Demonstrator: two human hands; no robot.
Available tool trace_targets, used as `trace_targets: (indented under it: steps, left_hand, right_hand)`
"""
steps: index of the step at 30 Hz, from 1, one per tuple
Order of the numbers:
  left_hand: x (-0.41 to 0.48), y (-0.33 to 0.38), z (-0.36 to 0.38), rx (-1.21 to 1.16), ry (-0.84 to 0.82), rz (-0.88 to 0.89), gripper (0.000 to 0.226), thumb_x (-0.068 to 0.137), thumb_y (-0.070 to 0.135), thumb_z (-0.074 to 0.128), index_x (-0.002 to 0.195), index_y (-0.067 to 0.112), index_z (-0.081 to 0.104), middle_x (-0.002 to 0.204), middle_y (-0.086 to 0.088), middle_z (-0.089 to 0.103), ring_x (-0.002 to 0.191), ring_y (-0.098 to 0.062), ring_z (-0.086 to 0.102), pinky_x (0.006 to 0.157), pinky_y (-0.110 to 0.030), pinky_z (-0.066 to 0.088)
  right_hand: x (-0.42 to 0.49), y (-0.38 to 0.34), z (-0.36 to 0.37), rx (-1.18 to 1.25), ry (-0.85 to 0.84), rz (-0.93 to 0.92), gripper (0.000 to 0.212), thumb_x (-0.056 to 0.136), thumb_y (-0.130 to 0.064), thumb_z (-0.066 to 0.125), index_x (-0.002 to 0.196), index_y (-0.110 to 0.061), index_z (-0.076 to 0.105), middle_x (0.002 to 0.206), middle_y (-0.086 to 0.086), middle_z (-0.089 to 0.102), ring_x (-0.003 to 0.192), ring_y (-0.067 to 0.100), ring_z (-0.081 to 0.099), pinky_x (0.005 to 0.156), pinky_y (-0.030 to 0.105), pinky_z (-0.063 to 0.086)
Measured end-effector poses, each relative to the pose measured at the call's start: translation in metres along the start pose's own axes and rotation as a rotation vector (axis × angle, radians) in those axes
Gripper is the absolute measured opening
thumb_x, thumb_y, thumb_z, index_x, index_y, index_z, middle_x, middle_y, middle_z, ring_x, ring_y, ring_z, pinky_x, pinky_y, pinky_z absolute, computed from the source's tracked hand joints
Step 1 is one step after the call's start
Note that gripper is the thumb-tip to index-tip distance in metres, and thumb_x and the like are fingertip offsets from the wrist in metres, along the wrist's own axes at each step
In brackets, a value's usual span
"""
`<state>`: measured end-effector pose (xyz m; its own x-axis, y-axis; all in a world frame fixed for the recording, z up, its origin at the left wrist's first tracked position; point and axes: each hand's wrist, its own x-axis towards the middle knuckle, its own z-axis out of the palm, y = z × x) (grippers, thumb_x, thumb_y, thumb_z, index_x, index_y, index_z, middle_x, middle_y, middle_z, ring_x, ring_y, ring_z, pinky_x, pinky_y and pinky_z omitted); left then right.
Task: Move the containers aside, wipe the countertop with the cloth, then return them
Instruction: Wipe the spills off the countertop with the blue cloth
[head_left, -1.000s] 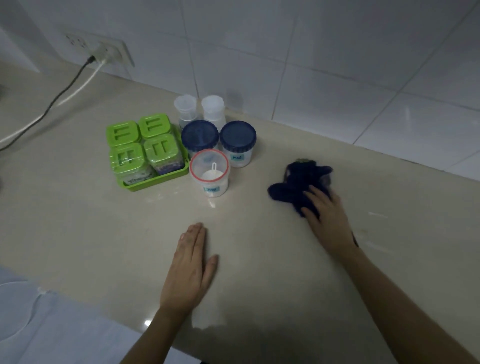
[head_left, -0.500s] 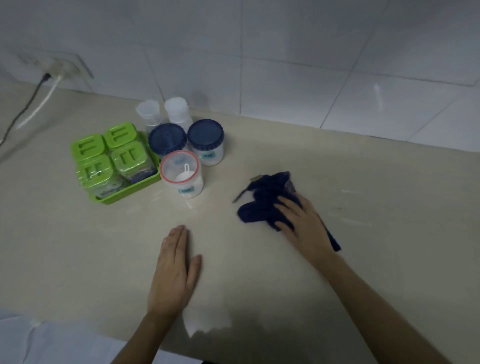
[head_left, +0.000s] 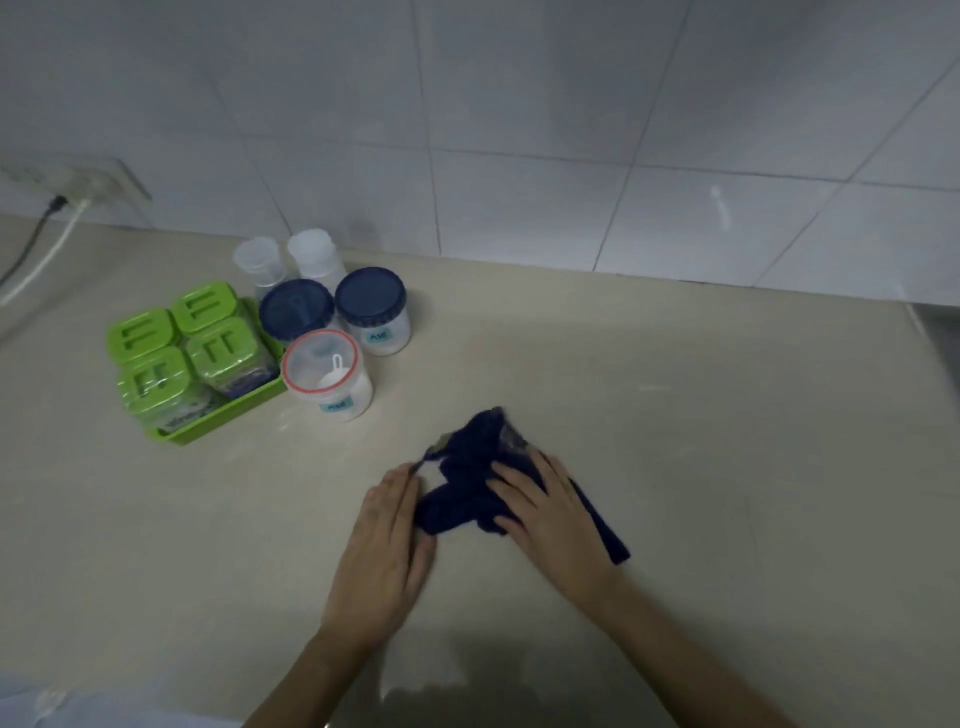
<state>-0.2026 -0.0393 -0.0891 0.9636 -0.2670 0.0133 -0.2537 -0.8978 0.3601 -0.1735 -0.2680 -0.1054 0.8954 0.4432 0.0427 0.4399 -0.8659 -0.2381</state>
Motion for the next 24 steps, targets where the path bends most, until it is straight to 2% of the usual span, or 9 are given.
trace_targets:
  steps: [2, 5, 9, 11, 12, 16, 18, 20, 24]
  left_hand:
    - [0.013, 0.022, 0.010, -0.004, -0.013, 0.029, 0.062, 0.095, 0.036, 0.042, 0.148, 0.008, 0.025, 0.158, -0.006, 0.019, 0.147, -0.017, 0.014, 0.120, -0.037, 0.011]
    - [0.019, 0.042, 0.027, 0.002, -0.054, 0.054, 0.061, 0.095, 0.036, 0.040, 0.145, 0.004, 0.030, 0.157, -0.010, 0.021, 0.146, -0.022, 0.018, 0.119, -0.039, 0.015]
    - [0.018, 0.043, 0.034, 0.002, -0.037, 0.061, 0.061, 0.093, 0.035, 0.043, 0.142, 0.002, 0.036, 0.155, -0.011, 0.029, 0.145, -0.022, 0.023, 0.119, -0.038, 0.019]
    - [0.017, 0.042, 0.034, -0.006, -0.029, 0.064, 0.060, 0.092, 0.033, 0.044, 0.142, 0.002, 0.037, 0.154, -0.011, 0.030, 0.145, -0.022, 0.024, 0.118, -0.038, 0.019]
    - [0.018, 0.041, 0.034, -0.009, -0.021, 0.068, 0.060, 0.092, 0.033, 0.044, 0.142, 0.002, 0.037, 0.154, -0.010, 0.030, 0.144, -0.021, 0.025, 0.119, -0.038, 0.019]
    - [0.019, 0.044, 0.034, 0.002, -0.030, 0.054, 0.061, 0.091, 0.033, 0.045, 0.144, 0.005, 0.034, 0.154, -0.009, 0.031, 0.144, -0.017, 0.023, 0.120, -0.032, 0.010]
    - [0.019, 0.043, 0.032, -0.024, -0.037, 0.046, 0.062, 0.090, 0.032, 0.046, 0.144, 0.005, 0.035, 0.154, -0.008, 0.030, 0.144, -0.019, 0.024, 0.120, -0.033, 0.013]
    - [0.019, 0.043, 0.032, -0.040, -0.037, 0.053, 0.061, 0.089, 0.033, 0.046, 0.142, 0.004, 0.038, 0.154, -0.008, 0.030, 0.144, -0.020, 0.026, 0.119, -0.036, 0.017]
    - [0.020, 0.043, 0.032, -0.064, -0.018, 0.050, 0.060, 0.088, 0.033, 0.045, 0.140, 0.003, 0.041, 0.152, -0.009, 0.034, 0.143, -0.020, 0.027, 0.118, -0.037, 0.019]
  right_hand:
    - [-0.017, 0.053, -0.012, 0.007, 0.090, 0.115, 0.040, 0.093, -0.035, 0.043, 0.128, -0.020, 0.051, 0.138, -0.001, 0.054, 0.132, 0.028, 0.043, 0.112, 0.045, 0.029]
    - [-0.052, 0.128, -0.039, -0.077, 0.211, 0.460, 0.040, 0.094, -0.029, 0.042, 0.128, -0.012, 0.053, 0.136, 0.008, 0.055, 0.130, 0.031, 0.040, 0.107, 0.042, 0.035]
    - [-0.057, 0.141, -0.046, -0.186, 0.192, 0.797, 0.049, 0.095, -0.034, 0.028, 0.131, -0.009, 0.049, 0.139, 0.011, 0.052, 0.127, 0.041, 0.038, 0.106, 0.050, 0.033]
    - [-0.036, 0.112, -0.036, -0.174, 0.185, 0.793, 0.048, 0.094, -0.034, 0.031, 0.130, -0.010, 0.051, 0.139, 0.010, 0.053, 0.127, 0.043, 0.039, 0.108, 0.052, 0.033]
    - [-0.022, 0.095, -0.028, -0.156, 0.183, 0.712, 0.047, 0.093, -0.035, 0.033, 0.130, -0.012, 0.052, 0.139, 0.008, 0.053, 0.129, 0.042, 0.038, 0.109, 0.053, 0.032]
    - [0.003, 0.050, -0.004, -0.073, 0.058, 0.131, 0.044, 0.092, -0.038, 0.041, 0.131, -0.020, 0.050, 0.141, -0.002, 0.051, 0.135, 0.029, 0.036, 0.112, 0.048, 0.024]
    - [-0.004, 0.076, -0.015, -0.004, 0.038, 0.041, 0.042, 0.091, -0.037, 0.047, 0.130, -0.021, 0.052, 0.138, -0.003, 0.054, 0.131, 0.026, 0.045, 0.111, 0.044, 0.028]
    - [-0.019, 0.120, -0.031, -0.001, 0.110, 0.164, 0.039, 0.090, -0.034, 0.050, 0.125, -0.017, 0.058, 0.134, 0.002, 0.059, 0.127, 0.027, 0.051, 0.107, 0.042, 0.033]
    - [-0.048, 0.171, -0.055, -0.009, 0.229, 0.695, 0.042, 0.095, -0.035, 0.037, 0.128, -0.014, 0.055, 0.138, 0.007, 0.054, 0.129, 0.035, 0.042, 0.108, 0.044, 0.033]
